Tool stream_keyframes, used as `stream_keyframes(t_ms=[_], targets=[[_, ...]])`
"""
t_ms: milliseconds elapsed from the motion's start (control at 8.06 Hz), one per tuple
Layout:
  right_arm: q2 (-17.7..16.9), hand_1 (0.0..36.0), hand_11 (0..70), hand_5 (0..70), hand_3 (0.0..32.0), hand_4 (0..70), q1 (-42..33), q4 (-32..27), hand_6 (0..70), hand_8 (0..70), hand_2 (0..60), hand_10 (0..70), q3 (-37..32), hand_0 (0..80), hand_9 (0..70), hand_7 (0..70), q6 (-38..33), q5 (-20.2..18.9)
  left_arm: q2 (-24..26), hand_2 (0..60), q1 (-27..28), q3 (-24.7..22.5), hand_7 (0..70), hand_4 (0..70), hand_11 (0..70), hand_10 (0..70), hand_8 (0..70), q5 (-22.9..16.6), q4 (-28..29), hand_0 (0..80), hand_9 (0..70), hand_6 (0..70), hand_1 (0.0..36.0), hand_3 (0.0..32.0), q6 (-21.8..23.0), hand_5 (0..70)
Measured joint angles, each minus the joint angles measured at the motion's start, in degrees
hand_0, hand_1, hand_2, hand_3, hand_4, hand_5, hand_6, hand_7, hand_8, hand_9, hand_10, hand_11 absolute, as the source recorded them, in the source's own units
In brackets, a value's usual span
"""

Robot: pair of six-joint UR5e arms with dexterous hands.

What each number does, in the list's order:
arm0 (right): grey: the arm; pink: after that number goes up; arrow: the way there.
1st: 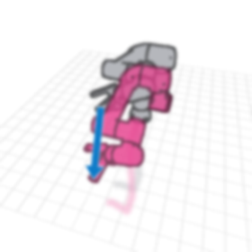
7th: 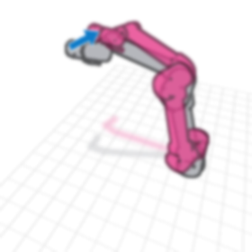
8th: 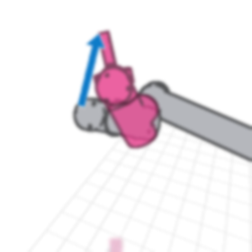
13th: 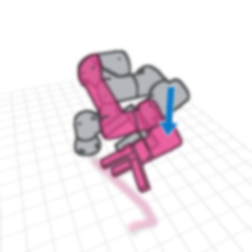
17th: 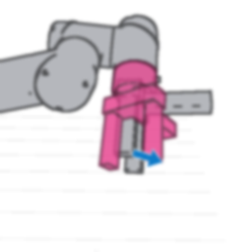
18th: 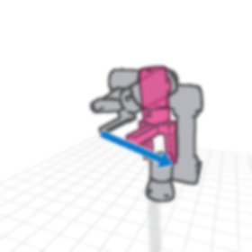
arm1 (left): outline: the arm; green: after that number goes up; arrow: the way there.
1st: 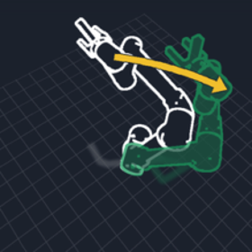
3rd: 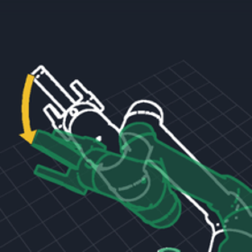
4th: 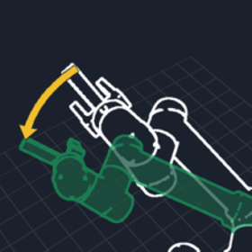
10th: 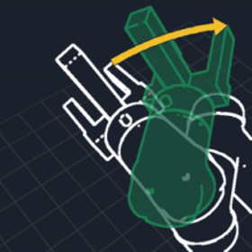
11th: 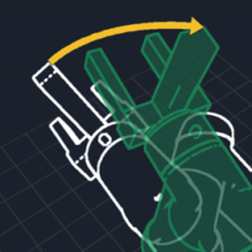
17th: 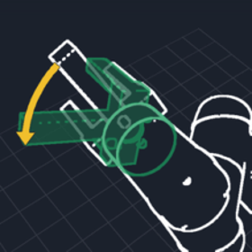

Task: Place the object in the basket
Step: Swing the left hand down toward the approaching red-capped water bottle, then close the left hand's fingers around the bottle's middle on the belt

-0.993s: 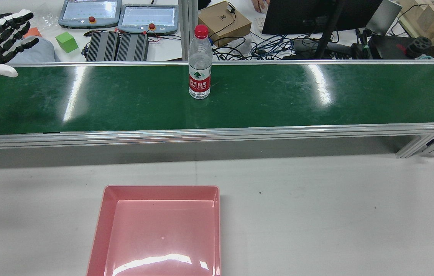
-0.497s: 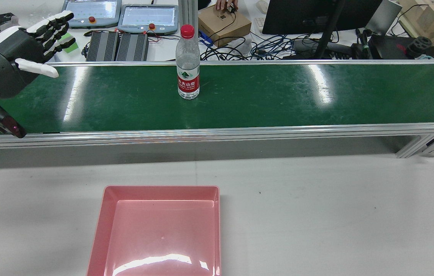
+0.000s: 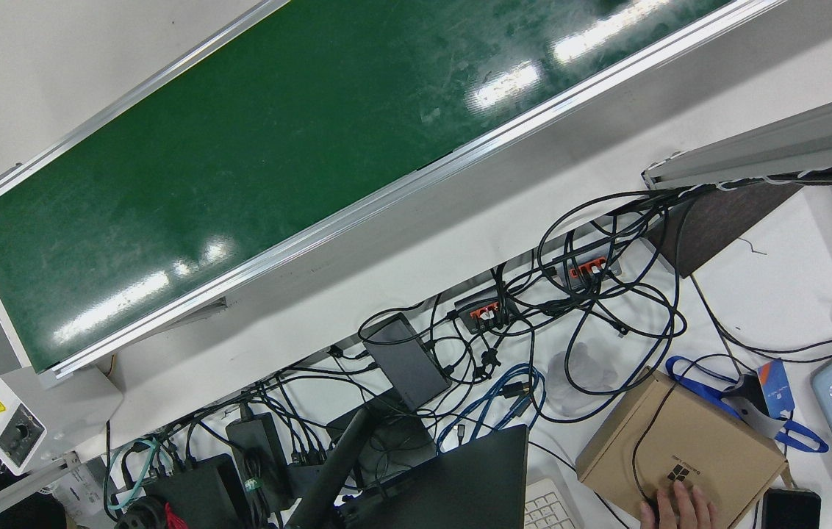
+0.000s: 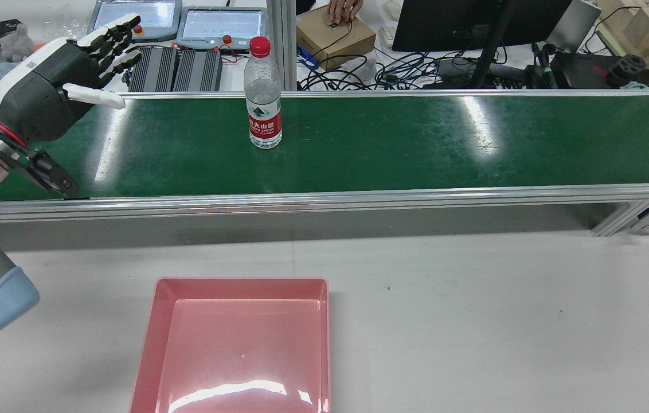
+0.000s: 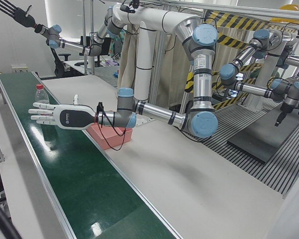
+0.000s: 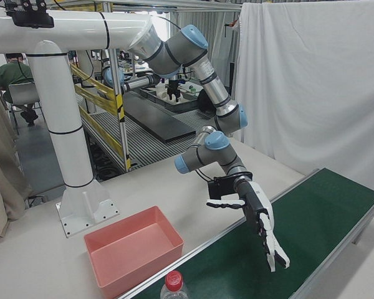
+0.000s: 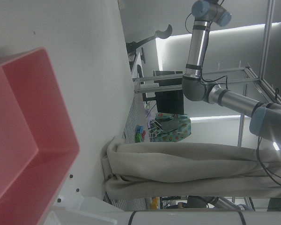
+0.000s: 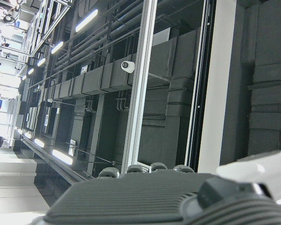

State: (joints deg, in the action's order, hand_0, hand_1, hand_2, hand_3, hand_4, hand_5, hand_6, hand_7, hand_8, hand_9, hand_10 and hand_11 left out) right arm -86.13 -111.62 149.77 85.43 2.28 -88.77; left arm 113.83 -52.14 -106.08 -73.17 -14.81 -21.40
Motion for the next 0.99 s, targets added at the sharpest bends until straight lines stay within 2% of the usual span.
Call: stream_keyframes(t_ms=[372, 993], targets=[[0.0, 0.0, 0.0, 0.0, 0.0, 0.0, 0.0, 0.0, 0.0, 0.0, 0.0, 0.0, 0.0, 0.0, 0.0, 0.0, 0.0, 0.0, 1.87, 0.2, 0.1, 4.59, 0.0, 12.6, 11.0, 6.5, 2.3, 0.16, 3.4, 50.9, 0.7, 2.6, 14.0, 0.0, -2.07, 10.5], [0.0, 0.0, 0.0, 0.0, 0.0, 0.0, 0.0, 0.0, 0.0, 0.0, 0.0, 0.0, 0.0, 0.0, 0.0, 0.0, 0.0, 0.0, 1.95, 2.3, 2.04, 7.95, 0.0, 13.2, 10.7, 6.3, 2.4, 0.85, 5.87, 50.5, 1.0, 3.0, 14.2, 0.0, -5.44, 10.6]])
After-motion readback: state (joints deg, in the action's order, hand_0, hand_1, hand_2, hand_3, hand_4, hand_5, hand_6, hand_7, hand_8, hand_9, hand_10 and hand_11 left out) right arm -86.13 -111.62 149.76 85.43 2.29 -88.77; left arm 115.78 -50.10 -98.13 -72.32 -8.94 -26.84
